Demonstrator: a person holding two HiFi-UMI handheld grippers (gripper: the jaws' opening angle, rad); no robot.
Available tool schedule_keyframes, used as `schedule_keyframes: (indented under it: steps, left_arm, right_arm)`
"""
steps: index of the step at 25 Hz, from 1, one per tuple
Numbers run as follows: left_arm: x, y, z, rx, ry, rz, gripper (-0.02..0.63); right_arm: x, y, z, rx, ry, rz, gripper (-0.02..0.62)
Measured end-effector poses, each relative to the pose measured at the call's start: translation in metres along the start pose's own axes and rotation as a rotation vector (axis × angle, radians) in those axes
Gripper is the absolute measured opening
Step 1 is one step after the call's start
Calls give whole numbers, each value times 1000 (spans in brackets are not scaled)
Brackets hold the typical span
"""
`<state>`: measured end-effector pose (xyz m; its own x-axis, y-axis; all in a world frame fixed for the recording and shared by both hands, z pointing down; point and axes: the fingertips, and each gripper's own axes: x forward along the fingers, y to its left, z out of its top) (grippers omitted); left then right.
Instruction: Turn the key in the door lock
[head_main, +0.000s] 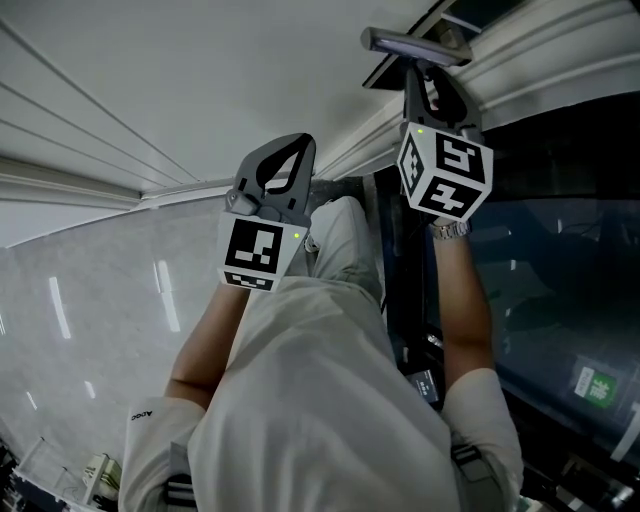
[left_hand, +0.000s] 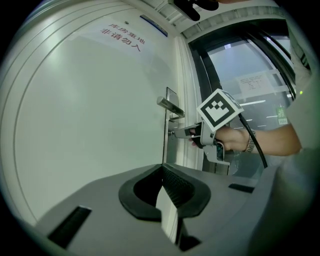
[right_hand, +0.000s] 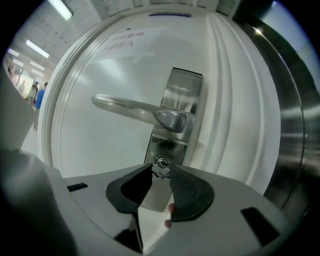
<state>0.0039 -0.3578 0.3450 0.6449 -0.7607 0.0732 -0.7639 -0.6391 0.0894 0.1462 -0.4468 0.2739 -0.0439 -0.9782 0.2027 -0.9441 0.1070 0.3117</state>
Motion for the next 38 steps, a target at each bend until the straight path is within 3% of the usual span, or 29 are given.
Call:
schedule_keyframes:
  steps: [8, 18, 24, 26, 29, 34, 38]
  left_arm:
    - [-3, -4, 1, 5, 1, -2, 9]
    - [-10, -13, 8, 17, -10, -2, 9]
    - [-11, -14, 4, 17, -1, 1, 9]
    - [-14, -15, 4, 20, 3, 1, 9]
    - [-18, -14, 0, 19, 9, 4, 9]
    - [-18, -13, -4, 14, 11, 0, 9]
    - [-17, -15, -5, 15, 12, -7, 9]
  right_arm:
    - [0, -9, -3, 600, -8, 136, 114]
    - [-2, -11, -7, 1103, -26, 228, 114]
    - [1, -15, -14, 1533, -37, 285, 114]
    - [0, -17, -13, 1504, -40, 278, 114]
    - [-3, -17, -10, 1295, -25, 228, 115]
    - [-3, -9, -7, 1003, -1, 233, 115]
    - [-1, -16, -11, 917, 8, 174, 114]
